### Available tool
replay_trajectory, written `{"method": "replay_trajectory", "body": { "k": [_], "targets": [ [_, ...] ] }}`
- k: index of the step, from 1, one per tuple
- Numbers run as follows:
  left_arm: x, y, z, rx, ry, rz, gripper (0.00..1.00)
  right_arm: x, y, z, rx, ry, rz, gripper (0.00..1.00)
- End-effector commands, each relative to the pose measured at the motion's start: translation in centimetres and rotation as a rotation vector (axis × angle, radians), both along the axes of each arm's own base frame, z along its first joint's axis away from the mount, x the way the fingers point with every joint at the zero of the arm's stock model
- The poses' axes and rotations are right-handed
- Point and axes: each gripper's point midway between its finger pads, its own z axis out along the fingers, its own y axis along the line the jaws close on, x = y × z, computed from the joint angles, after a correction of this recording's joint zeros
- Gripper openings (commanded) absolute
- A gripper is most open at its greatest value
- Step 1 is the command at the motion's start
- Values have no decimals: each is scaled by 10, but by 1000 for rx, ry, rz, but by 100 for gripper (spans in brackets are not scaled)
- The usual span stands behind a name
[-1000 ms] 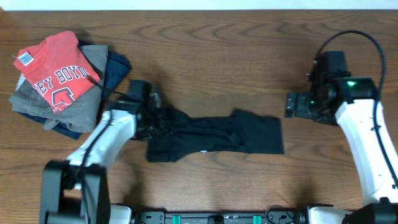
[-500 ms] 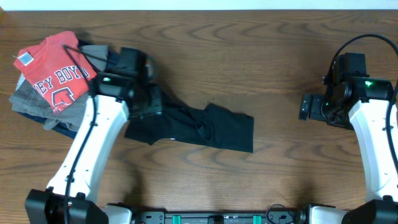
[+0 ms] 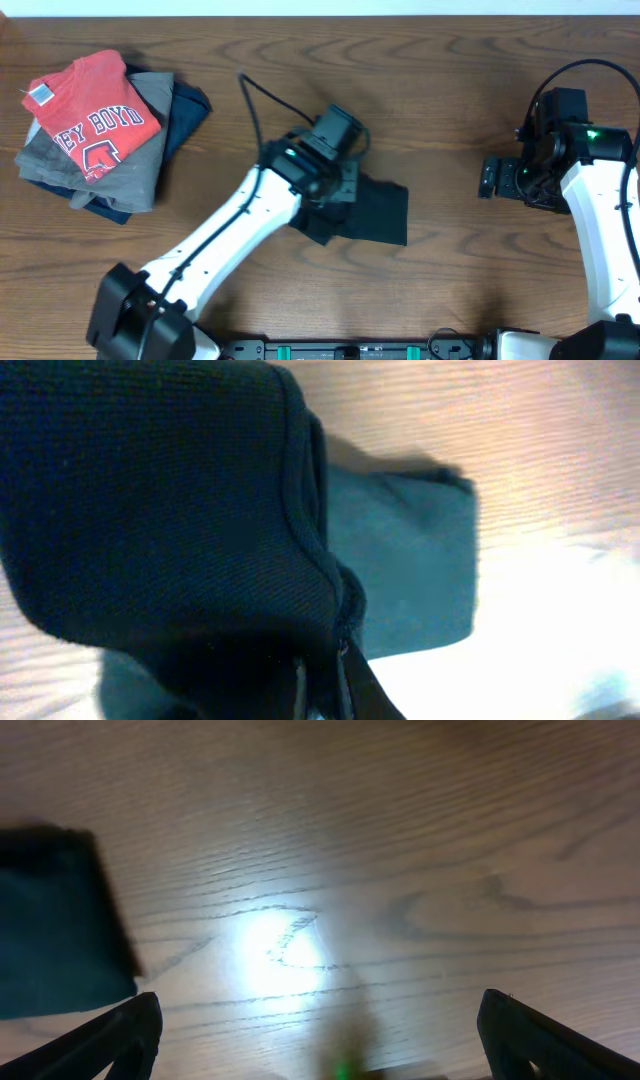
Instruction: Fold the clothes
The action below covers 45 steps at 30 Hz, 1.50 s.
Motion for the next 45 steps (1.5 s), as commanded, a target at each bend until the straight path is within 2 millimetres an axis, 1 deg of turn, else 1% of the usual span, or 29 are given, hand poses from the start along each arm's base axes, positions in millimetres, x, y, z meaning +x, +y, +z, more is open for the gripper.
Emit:
{"method": "replay_trajectory", "body": {
  "k": [1, 3, 5, 7, 9, 10, 11, 13, 14, 15, 16, 17, 19, 24, 26, 29, 35, 37, 40, 42, 45],
  "targets": [
    [-5, -25, 13, -63, -26, -16, 6, -1, 4, 1, 27, -4, 21, 98],
    [-6, -34, 16, -81, -39, -27, 6, -1, 4, 1, 28, -2, 22, 96],
    [-5, -36, 22, -88, -48, -29, 6, -2, 6, -1, 31, 3, 29, 95],
    [-2, -34, 30, -91, -54, -23, 6, -4, 15, -4, 66, 10, 67, 94],
    [3, -31, 40, -93, -67, -20, 6, -6, 30, -10, 123, 19, 130, 94],
    [5, -29, 44, -96, -72, -15, 6, -6, 36, -14, 147, 20, 158, 91],
    [7, -27, 48, -98, -73, -9, 6, -7, 43, -19, 173, 24, 186, 82],
    [10, -24, 52, -96, -72, 2, 6, -10, 51, -31, 197, 36, 205, 61],
    [11, -22, 52, -95, -71, 6, 6, -12, 56, -38, 213, 41, 215, 41],
    [11, -21, 52, -93, -71, 8, 6, -13, 60, -44, 226, 45, 222, 27],
    [11, -20, 52, -91, -70, 9, 6, -15, 66, -50, 247, 45, 231, 17],
    [13, -18, 52, -87, -72, 11, 6, -17, 72, -56, 270, 44, 240, 12],
    [15, -16, 52, -82, -80, 2, 6, -19, 84, -67, 313, 36, 257, 15],
    [23, -12, 59, -87, -99, 11, 6, -22, 101, -96, 328, 6, 266, 17],
    [26, -9, 61, -81, -113, -7, 6, -23, 108, -107, 331, -11, 261, 16],
    [28, -5, 61, -63, -122, -32, 6, -25, 115, -118, 337, -27, 253, 12],
    [34, 1, 65, -49, -144, -36, 6, -24, 130, -136, 344, -50, 249, 9],
    [39, 6, 71, -22, -174, -31, 6, -27, 133, -144, 329, -34, 250, 9],
    [46, 14, 83, 30, -229, -35, 6, -28, 137, -152, 326, -19, 262, 8],
    [47, 13, 91, 29, -244, -43, 6, -27, 138, -156, 326, -14, 265, 8],
    [42, 6, 91, 20, -234, -65, 6, -27, 138, -158, 326, -12, 259, 7]
  ]
}}
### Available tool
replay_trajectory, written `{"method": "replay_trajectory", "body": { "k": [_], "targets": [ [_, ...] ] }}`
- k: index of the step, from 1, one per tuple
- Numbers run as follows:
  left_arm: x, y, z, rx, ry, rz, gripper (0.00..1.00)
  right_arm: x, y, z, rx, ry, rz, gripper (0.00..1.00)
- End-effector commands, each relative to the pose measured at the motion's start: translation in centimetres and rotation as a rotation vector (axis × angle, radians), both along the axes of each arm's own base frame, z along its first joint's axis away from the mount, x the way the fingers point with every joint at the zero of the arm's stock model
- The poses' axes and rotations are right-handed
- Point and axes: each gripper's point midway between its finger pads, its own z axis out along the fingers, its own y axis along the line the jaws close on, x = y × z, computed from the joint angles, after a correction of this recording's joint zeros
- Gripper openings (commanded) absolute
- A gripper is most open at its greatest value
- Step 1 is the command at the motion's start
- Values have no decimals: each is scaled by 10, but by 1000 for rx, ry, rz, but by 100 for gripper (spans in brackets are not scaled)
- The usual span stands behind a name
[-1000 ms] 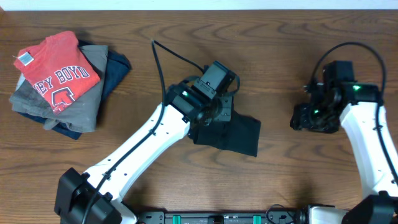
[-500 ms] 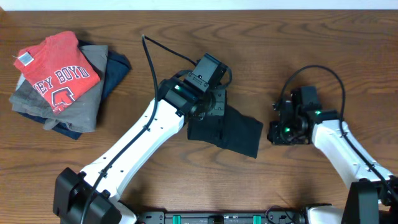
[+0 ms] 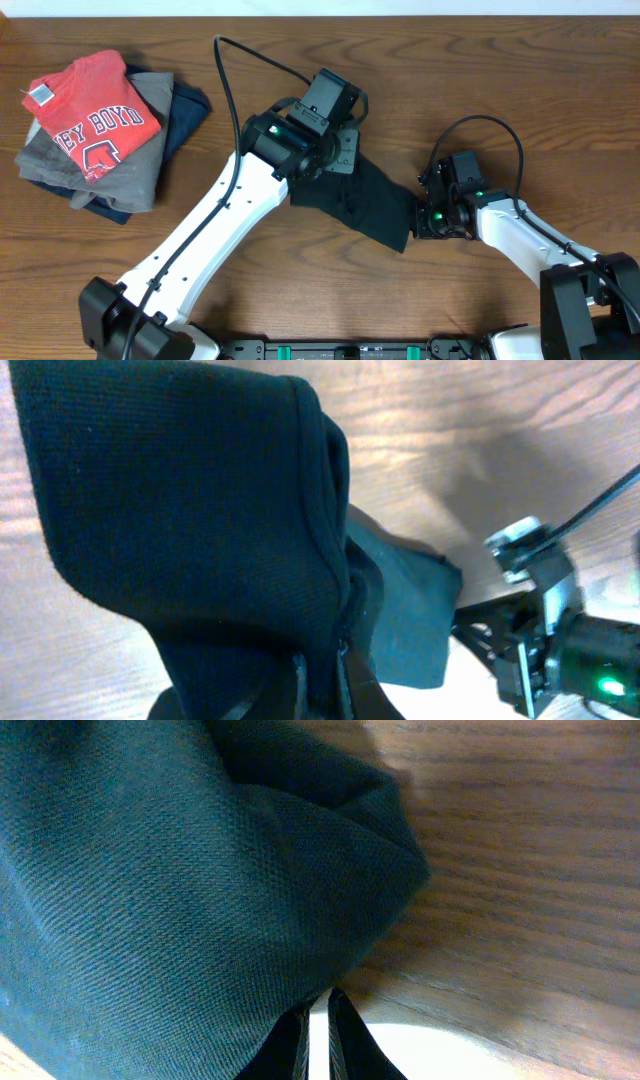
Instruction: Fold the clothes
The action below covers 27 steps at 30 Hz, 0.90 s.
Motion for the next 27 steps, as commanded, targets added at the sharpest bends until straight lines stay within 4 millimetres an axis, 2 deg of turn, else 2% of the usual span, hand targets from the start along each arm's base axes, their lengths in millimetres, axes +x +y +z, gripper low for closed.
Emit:
{"method": "replay_trajectory", "body": {
  "k": [1, 4, 10, 14, 16, 17, 18, 21, 23, 25, 27],
  "targets": [
    [-2, -5, 11, 19, -41, -37, 6, -7, -2, -11, -21, 42, -16, 7],
    [-15, -20, -6, 51, 0, -85, 6, -6, -1, -11, -19, 37, -16, 6],
    [-41, -64, -50, 113, 75, -200, 6, -6, -1, -11, -19, 40, -16, 5],
    [-55, -86, -67, 131, 89, -259, 6, -8, -1, -11, -18, 45, -15, 6],
    [-62, -92, -71, 136, 97, -271, 9, -11, -2, -11, -22, 59, -16, 12],
    [-65, -94, -71, 136, 100, -274, 17, -13, -3, -9, -25, 73, -19, 15],
    [-66, -95, -71, 135, 98, -279, 34, -14, -5, -7, -29, 87, -21, 19],
    [-65, -98, -67, 127, 84, -290, 59, -16, -11, 7, -43, 125, -40, 27],
    [-62, -96, -52, 130, 53, -327, 64, -11, -20, 20, -74, 129, -64, 31],
    [-55, -88, -24, 124, 8, -330, 65, -5, -35, 36, -131, 120, -98, 34],
    [-35, -65, 12, 145, -74, -252, 66, 2, -55, 55, -205, 108, -158, 37]
  ]
}}
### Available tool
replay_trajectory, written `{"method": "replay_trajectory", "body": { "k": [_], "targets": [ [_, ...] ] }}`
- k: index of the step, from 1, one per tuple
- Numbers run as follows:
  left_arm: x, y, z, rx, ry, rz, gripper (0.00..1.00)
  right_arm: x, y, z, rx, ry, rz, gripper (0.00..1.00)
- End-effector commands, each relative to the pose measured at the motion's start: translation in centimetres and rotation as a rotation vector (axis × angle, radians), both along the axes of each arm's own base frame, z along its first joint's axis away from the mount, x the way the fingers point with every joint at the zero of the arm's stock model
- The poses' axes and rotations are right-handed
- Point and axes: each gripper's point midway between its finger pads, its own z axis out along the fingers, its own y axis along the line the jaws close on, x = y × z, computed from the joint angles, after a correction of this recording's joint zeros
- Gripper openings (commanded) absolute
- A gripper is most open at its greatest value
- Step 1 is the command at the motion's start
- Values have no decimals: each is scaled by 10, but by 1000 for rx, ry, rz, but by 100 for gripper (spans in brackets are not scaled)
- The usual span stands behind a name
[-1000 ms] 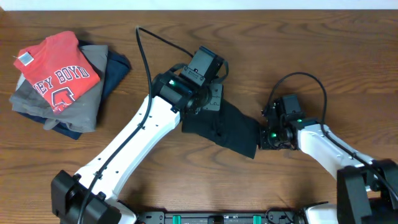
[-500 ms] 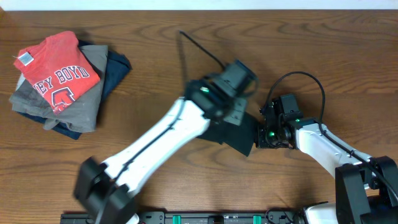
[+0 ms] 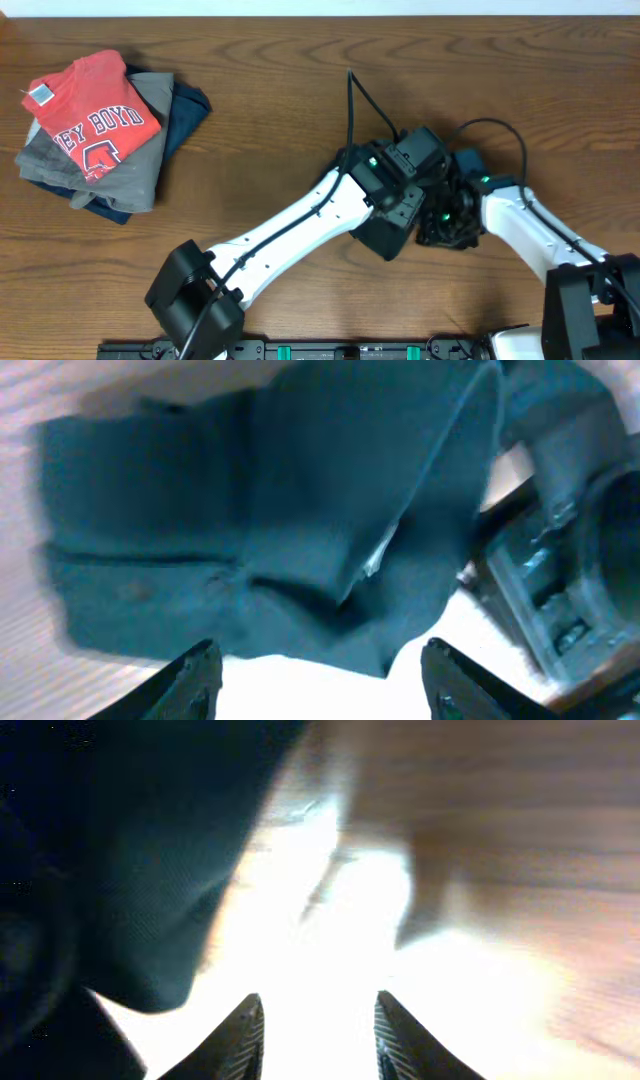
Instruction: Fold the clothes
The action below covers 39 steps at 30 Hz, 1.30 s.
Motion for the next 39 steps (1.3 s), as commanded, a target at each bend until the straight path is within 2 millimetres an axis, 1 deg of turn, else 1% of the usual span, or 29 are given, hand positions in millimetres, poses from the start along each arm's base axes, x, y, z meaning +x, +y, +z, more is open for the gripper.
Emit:
{"method": "replay_trajectory", "body": {
  "k": [1, 3, 4, 5, 6, 7, 9, 11, 13, 15, 18, 21, 24, 26, 28, 30, 32, 34, 36, 39],
  "targets": [
    [40, 30, 87, -60, -222, 77, 66, 34, -34, 42, -139, -133, -79, 38],
    [59, 57, 114, -79, -289, 161, 69, 43, -47, 69, -173, -179, -109, 38],
    [68, 70, 123, -98, -307, 200, 71, 48, -50, 84, -171, -211, -119, 39],
    [77, 81, 127, -112, -311, 238, 72, 54, -50, 99, -155, -251, -112, 39],
    [83, 89, 127, -126, -302, 261, 72, 61, -46, 113, -127, -295, -92, 41],
    [89, 97, 126, -144, -282, 281, 72, 66, -40, 126, -90, -338, -68, 43],
    [99, 107, 115, -169, -227, 311, 72, 73, -23, 145, 5, -401, -26, 40],
    [107, 114, 102, -174, -183, 332, 72, 75, -7, 154, 101, -423, 5, 36],
    [115, 117, 83, -168, -127, 349, 72, 75, 11, 154, 203, -418, 35, 29],
    [121, 115, 63, -154, -75, 352, 72, 74, 26, 149, 277, -404, 72, 25],
    [127, 111, 30, -115, -9, 354, 72, 73, 40, 130, 318, -349, 100, 25],
    [127, 101, 0, -114, 78, 339, 72, 71, 54, 106, 362, -292, 126, 25],
    [124, 92, -30, -110, 168, 328, 73, 65, 72, 81, 430, -222, 154, 25],
    [119, 86, -49, -111, 233, 320, 73, 58, 76, 62, 430, -171, 166, 25],
    [114, 84, -66, -95, 287, 318, 73, 50, 72, 42, 392, -121, 162, 25],
    [107, 86, -82, -60, 333, 322, 73, 42, 59, 21, 313, -73, 149, 25],
    [100, 89, -96, -26, 379, 327, 73, 34, 42, 0, 209, -27, 113, 25],
    [96, 92, -105, -4, 408, 331, 76, 27, 25, -17, 110, 8, 81, 25],
    [94, 93, -109, 7, 423, 333, 76, 22, 14, -30, 40, 31, 43, 25],
    [93, 93, -109, 9, 427, 334, 76, 24, 6, -41, -9, 16, 29, 25]
  ]
}}
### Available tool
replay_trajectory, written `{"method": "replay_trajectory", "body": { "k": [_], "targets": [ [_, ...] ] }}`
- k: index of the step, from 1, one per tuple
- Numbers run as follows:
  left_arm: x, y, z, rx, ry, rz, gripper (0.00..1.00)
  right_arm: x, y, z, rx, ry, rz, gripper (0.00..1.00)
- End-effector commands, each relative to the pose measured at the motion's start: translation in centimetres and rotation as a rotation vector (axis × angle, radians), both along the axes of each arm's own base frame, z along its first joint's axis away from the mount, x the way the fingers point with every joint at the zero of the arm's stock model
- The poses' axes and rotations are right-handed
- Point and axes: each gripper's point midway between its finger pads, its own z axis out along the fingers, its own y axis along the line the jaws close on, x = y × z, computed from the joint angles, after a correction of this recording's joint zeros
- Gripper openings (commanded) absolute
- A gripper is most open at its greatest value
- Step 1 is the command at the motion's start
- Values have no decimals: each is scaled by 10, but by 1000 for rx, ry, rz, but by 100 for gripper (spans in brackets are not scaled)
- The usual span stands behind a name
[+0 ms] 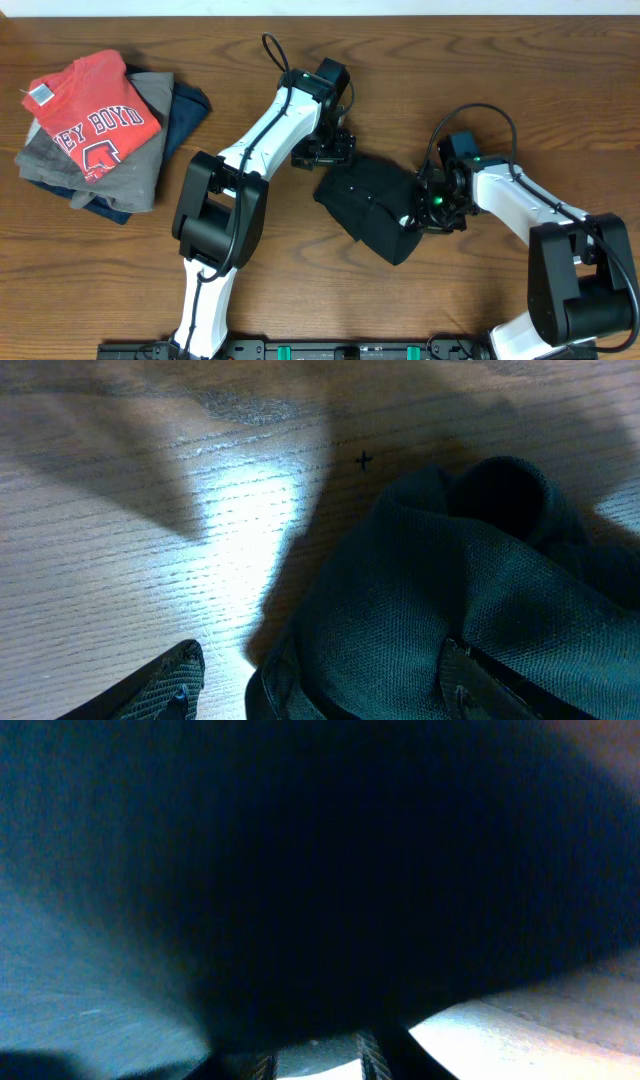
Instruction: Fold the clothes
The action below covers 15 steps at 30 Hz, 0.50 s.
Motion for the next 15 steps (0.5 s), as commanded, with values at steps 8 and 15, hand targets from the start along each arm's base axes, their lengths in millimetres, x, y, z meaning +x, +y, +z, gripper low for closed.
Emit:
{"method": "replay_trajectory", "body": {
  "k": [8, 15],
  "targets": [
    [-6, 16, 5, 10, 43, 28, 76, 29, -39, -21, -205, -101, -98, 29],
    [-11, 34, 20, 34, 96, 167, 73, 94, -73, -1, -226, -299, -235, 29]
  ]
}}
